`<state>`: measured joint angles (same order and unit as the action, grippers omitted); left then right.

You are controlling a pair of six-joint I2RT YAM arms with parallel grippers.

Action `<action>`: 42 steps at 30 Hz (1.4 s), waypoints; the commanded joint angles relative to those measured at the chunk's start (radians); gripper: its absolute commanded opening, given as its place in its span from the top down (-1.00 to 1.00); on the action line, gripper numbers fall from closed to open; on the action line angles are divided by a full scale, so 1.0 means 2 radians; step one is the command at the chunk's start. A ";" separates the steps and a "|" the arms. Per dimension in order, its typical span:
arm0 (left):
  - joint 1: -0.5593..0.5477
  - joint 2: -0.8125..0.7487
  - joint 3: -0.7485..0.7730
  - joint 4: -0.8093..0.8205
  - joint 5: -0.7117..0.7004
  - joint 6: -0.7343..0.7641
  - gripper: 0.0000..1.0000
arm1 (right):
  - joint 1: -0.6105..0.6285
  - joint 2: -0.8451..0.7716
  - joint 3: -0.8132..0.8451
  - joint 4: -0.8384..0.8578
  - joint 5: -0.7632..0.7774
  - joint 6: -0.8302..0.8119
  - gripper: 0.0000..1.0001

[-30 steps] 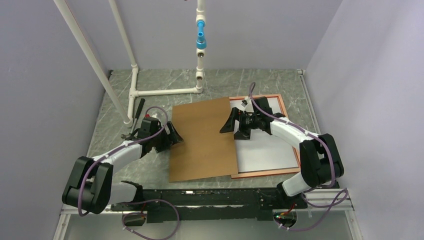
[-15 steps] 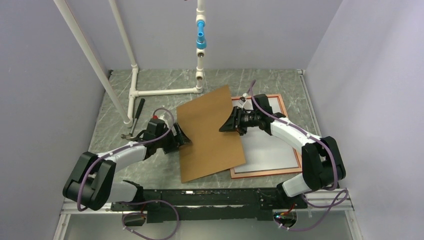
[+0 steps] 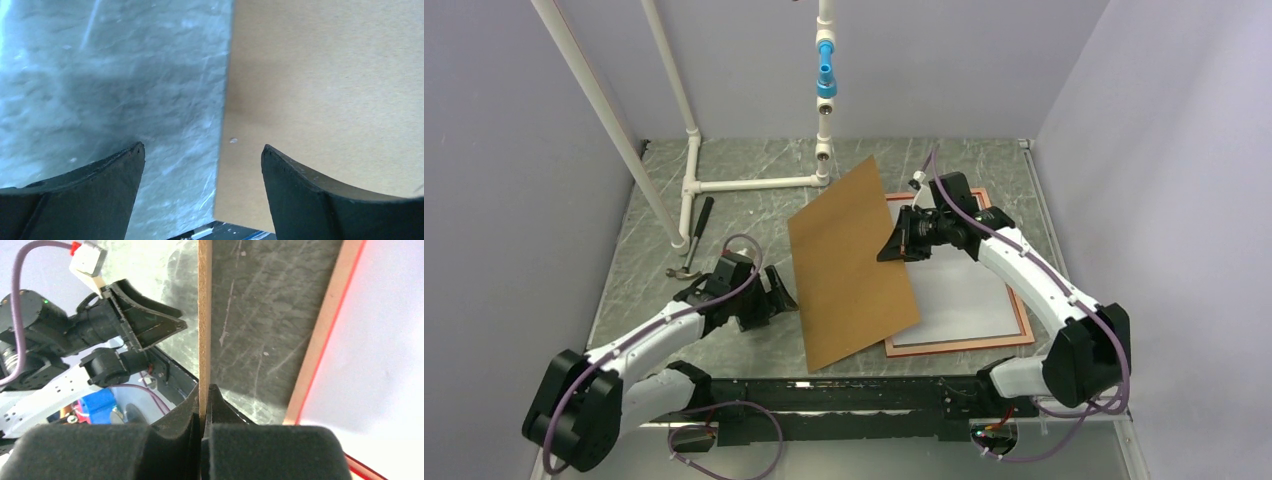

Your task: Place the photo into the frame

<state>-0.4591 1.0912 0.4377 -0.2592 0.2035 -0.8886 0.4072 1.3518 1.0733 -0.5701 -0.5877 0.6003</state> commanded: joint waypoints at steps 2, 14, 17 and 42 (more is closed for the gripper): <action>-0.003 -0.059 0.033 -0.110 -0.054 0.013 -0.81 | 0.009 -0.040 0.064 -0.094 0.065 -0.031 1.00; -0.004 -0.084 0.074 -0.142 -0.060 0.060 -0.83 | 0.025 -0.044 0.120 -0.120 0.100 -0.012 1.00; -0.004 -0.086 0.094 -0.151 -0.061 0.070 -0.84 | 0.039 -0.025 0.181 -0.167 0.138 -0.024 1.00; -0.005 -0.035 0.223 -0.184 0.004 0.102 -0.84 | 0.230 0.173 0.489 -0.462 0.483 0.009 1.00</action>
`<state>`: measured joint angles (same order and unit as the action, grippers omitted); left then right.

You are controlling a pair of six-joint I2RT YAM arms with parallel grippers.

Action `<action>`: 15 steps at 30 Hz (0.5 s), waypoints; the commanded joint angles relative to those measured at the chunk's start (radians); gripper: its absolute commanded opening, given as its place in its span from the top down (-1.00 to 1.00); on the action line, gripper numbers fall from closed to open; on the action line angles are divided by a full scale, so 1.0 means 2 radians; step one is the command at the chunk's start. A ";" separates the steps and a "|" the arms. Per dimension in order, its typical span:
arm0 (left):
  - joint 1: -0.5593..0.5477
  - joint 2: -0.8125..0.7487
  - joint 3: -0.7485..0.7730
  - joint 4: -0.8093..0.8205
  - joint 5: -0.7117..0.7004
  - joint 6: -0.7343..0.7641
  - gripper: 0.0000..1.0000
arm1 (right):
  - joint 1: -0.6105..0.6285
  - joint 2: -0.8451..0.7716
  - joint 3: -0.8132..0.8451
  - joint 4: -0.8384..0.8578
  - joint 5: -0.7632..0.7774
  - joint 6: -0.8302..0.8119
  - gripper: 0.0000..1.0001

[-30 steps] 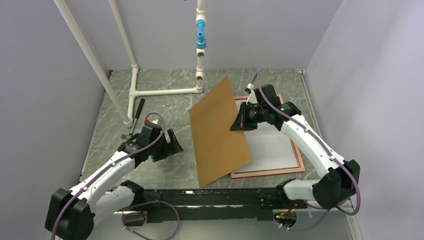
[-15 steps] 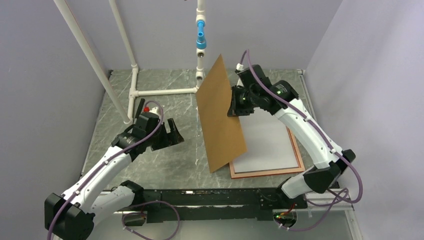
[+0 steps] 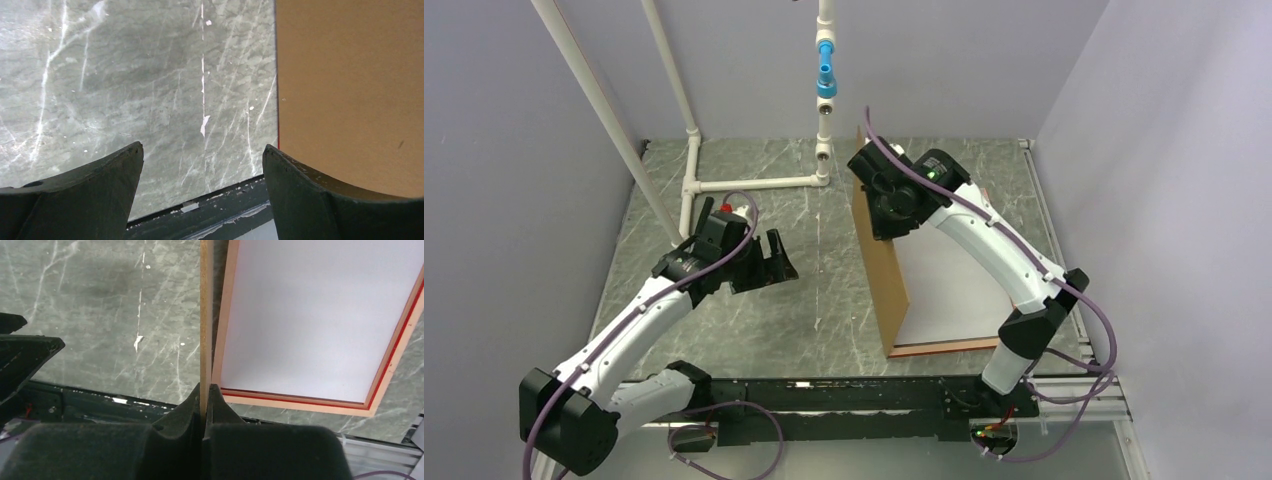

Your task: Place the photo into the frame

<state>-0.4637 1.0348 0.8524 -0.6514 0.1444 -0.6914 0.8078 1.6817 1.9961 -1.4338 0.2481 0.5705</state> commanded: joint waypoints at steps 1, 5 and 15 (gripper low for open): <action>-0.003 -0.012 0.014 0.017 0.039 0.000 -0.84 | 0.038 0.012 0.025 -0.030 0.075 0.028 1.00; -0.003 -0.036 0.013 0.029 0.062 -0.014 -0.87 | 0.058 0.006 0.005 -0.006 0.078 0.038 1.00; -0.003 -0.053 0.036 0.084 0.124 -0.053 -0.99 | 0.060 -0.068 -0.062 0.105 0.024 0.033 -0.21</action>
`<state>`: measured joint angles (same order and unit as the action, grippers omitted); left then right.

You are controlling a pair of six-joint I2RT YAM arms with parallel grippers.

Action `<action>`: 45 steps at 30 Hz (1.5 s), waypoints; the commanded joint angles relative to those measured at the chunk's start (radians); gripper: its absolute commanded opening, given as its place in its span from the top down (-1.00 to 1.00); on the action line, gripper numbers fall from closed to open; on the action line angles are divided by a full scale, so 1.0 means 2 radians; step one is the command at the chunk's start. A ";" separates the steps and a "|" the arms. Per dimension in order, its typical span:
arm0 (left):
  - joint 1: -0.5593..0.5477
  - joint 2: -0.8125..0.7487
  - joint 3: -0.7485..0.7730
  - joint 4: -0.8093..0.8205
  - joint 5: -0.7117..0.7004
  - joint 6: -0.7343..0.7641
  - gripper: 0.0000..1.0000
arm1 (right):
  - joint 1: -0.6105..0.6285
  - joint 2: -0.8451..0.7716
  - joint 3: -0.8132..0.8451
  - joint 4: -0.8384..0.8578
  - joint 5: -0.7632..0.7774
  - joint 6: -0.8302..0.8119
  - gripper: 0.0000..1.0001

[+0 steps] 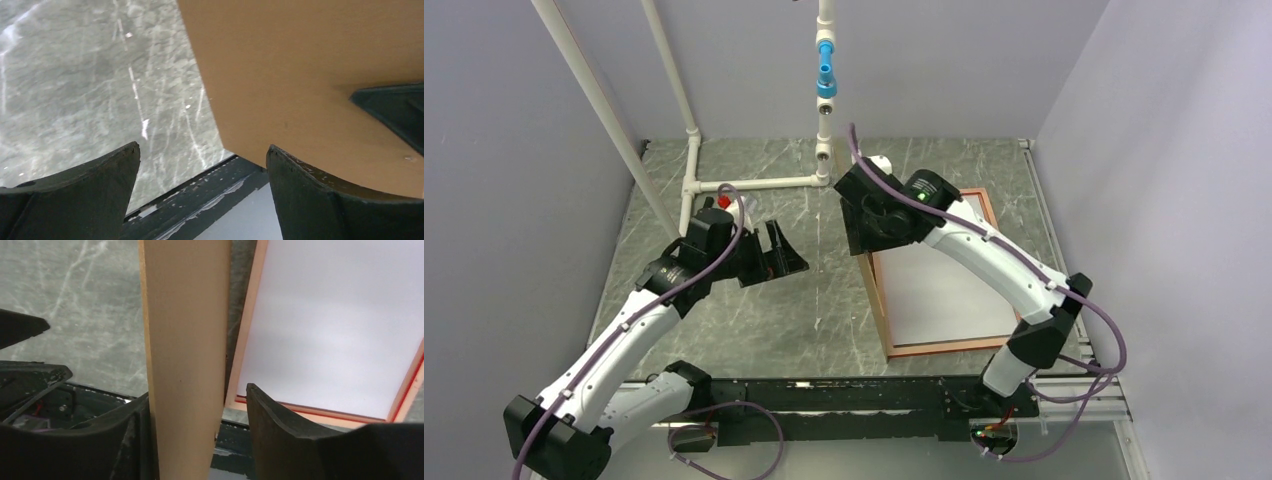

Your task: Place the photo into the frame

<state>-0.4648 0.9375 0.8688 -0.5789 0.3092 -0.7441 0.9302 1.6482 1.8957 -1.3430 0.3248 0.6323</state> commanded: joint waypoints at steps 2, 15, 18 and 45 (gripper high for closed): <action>-0.002 -0.004 0.039 0.051 0.044 -0.037 -0.99 | -0.001 -0.067 -0.027 0.080 -0.031 0.001 -0.34; -0.003 0.025 0.027 0.205 0.116 -0.124 -0.99 | -0.061 -0.178 -0.174 0.214 -0.156 0.008 -0.52; -0.004 0.034 0.025 0.202 0.118 -0.120 -0.99 | -0.091 -0.191 -0.196 0.226 -0.186 0.003 -0.52; -0.009 0.041 0.030 0.154 0.098 -0.093 -0.96 | -0.147 -0.227 -0.257 0.333 -0.361 0.009 -0.58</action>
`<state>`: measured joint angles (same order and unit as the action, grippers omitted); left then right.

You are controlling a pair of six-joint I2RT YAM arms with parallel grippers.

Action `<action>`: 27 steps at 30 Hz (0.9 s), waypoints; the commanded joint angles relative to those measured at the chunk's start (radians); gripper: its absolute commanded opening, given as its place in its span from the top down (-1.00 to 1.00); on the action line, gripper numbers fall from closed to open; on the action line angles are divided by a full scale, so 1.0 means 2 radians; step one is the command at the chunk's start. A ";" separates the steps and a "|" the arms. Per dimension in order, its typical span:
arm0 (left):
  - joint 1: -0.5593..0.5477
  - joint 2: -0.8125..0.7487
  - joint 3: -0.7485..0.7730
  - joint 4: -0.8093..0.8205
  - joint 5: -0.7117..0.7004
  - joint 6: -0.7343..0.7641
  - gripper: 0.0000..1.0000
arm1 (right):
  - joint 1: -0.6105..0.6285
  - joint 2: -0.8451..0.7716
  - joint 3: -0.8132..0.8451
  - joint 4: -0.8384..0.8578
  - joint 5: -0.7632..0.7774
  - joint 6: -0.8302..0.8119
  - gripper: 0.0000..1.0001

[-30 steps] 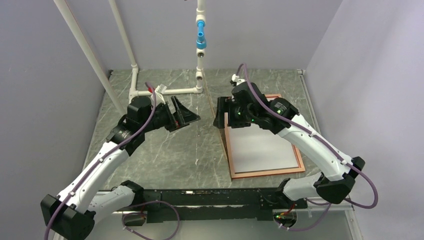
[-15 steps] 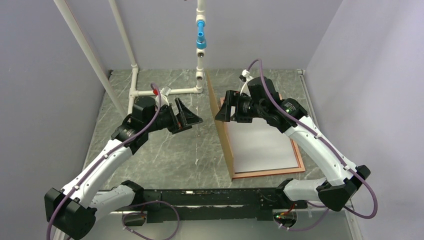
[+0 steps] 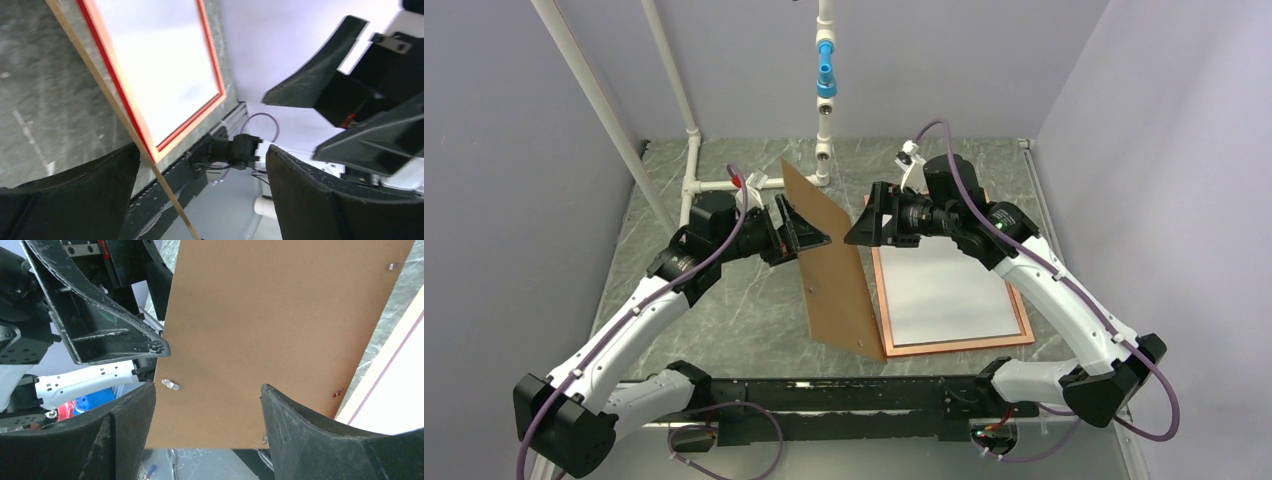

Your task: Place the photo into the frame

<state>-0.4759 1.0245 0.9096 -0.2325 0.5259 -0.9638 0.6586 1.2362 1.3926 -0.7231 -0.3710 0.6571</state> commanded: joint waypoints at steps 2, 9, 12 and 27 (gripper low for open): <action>-0.003 -0.005 0.009 -0.041 -0.031 0.026 -0.89 | -0.017 -0.027 -0.018 0.028 -0.016 -0.001 -0.58; -0.004 -0.006 -0.003 -0.084 -0.073 0.043 -0.46 | -0.030 -0.036 -0.040 0.033 -0.023 -0.003 -0.58; -0.004 -0.008 0.010 -0.126 -0.105 0.060 -0.21 | -0.034 -0.036 -0.044 0.031 -0.023 -0.007 -0.58; -0.005 -0.012 0.046 -0.200 -0.158 0.096 0.00 | -0.042 -0.057 -0.078 0.040 0.002 -0.017 -0.99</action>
<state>-0.4812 1.0248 0.9623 -0.6491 0.2226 -0.7963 0.5789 1.1744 1.2446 -0.6949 -0.3939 0.6392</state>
